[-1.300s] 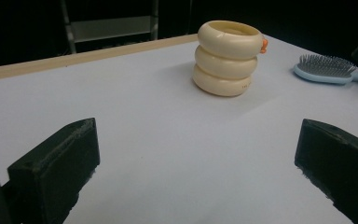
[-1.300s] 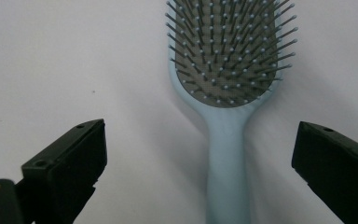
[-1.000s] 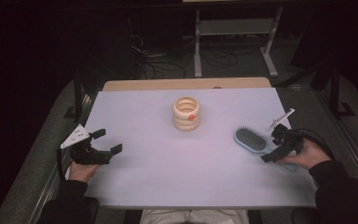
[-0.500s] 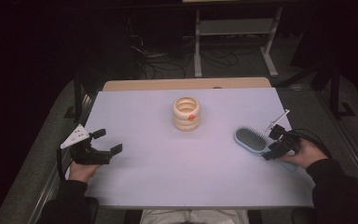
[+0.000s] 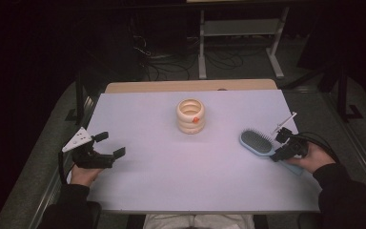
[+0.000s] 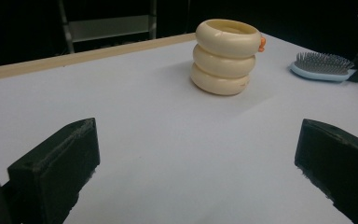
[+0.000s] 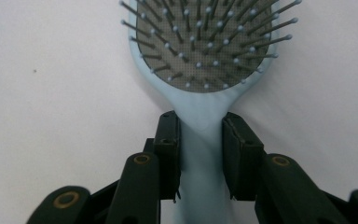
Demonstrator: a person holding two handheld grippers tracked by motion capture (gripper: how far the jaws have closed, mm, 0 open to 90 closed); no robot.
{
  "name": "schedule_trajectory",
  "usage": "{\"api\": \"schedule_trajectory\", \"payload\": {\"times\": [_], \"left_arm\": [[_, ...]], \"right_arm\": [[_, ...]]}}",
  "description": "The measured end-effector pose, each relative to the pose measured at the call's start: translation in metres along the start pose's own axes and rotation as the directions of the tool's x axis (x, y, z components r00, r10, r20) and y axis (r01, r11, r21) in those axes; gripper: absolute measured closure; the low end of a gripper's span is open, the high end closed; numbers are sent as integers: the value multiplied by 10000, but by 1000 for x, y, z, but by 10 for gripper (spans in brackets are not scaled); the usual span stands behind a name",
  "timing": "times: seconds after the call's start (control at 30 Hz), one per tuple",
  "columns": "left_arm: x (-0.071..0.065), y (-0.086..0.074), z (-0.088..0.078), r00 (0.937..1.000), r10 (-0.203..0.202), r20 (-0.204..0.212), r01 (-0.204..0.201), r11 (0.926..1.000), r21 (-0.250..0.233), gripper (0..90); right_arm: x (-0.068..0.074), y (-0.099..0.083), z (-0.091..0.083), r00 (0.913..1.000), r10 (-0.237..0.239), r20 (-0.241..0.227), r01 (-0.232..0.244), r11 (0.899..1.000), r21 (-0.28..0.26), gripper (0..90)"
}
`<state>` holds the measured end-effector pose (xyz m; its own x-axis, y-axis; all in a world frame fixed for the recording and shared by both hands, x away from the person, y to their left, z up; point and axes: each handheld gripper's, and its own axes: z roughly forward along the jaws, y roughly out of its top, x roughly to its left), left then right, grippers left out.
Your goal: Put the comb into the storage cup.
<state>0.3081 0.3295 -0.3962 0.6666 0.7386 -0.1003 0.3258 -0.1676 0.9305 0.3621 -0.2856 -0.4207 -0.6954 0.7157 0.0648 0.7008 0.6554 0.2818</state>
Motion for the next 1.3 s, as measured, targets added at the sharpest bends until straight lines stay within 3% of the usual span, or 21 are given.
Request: {"api": "schedule_trajectory", "payload": {"times": [0.17,0.53,1.03,1.3], "left_arm": [[0,0,0,10000,1,0,-1,10000,0,0],[0,0,0,10000,-1,-3,1,10000,-8,0],[0,0,0,10000,-24,-8,24,10000,-27,0],[0,0,0,10000,-20,16,20,10000,-17,0]], "right_arm": [[1,0,-2,10000,88,-26,-88,9999,-137,686],[15,7,-16,9994,-332,6,332,9979,-554,685],[39,24,-33,9955,-938,-133,914,9879,-1256,685],[58,39,-43,9879,-1552,-4,1531,9745,-1639,685]]}}
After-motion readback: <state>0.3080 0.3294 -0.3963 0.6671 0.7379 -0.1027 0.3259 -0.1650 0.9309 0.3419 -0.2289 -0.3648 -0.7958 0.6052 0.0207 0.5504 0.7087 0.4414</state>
